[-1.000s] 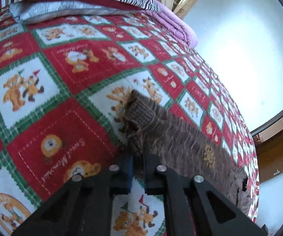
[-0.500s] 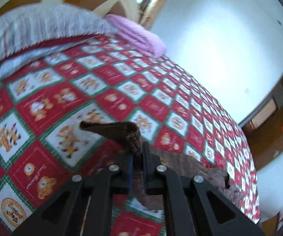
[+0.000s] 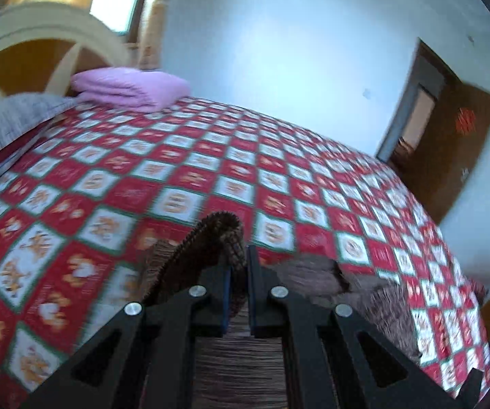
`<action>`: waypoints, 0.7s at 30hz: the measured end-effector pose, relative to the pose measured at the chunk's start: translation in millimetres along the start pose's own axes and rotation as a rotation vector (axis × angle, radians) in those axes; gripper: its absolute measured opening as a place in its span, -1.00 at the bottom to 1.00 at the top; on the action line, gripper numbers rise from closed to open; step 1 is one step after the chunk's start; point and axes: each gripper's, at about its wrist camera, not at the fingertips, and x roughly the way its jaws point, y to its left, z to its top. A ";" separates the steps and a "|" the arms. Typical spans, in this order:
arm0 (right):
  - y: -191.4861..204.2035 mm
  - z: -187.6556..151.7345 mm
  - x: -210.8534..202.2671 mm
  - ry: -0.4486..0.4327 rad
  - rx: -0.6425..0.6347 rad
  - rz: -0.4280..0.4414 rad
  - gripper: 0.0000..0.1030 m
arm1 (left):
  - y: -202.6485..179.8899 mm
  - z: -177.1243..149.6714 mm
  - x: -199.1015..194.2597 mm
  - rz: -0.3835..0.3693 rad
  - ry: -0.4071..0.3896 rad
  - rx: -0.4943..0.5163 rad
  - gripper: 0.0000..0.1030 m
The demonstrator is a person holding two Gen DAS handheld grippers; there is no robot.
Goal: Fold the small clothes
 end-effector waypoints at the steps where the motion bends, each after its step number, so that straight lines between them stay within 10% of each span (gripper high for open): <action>1: -1.8 -5.2 2.4 0.003 0.003 0.000 0.51 | -14.3 -7.3 6.9 0.006 0.009 0.030 -0.86; 8: -17.4 -12.1 5.6 0.006 0.082 0.057 0.51 | -97.4 -93.0 69.5 0.069 0.210 0.292 -0.46; 13: -22.2 -12.3 5.8 0.002 0.110 0.087 0.51 | -82.8 -98.1 36.0 0.055 0.127 0.369 -0.05; 15: -22.3 -12.0 6.5 0.000 0.112 0.089 0.51 | -62.4 -91.8 24.4 0.110 0.060 0.379 0.39; 21: -13.6 -9.5 4.7 0.006 0.079 0.033 0.51 | 36.4 -74.5 40.9 0.453 0.042 0.401 0.44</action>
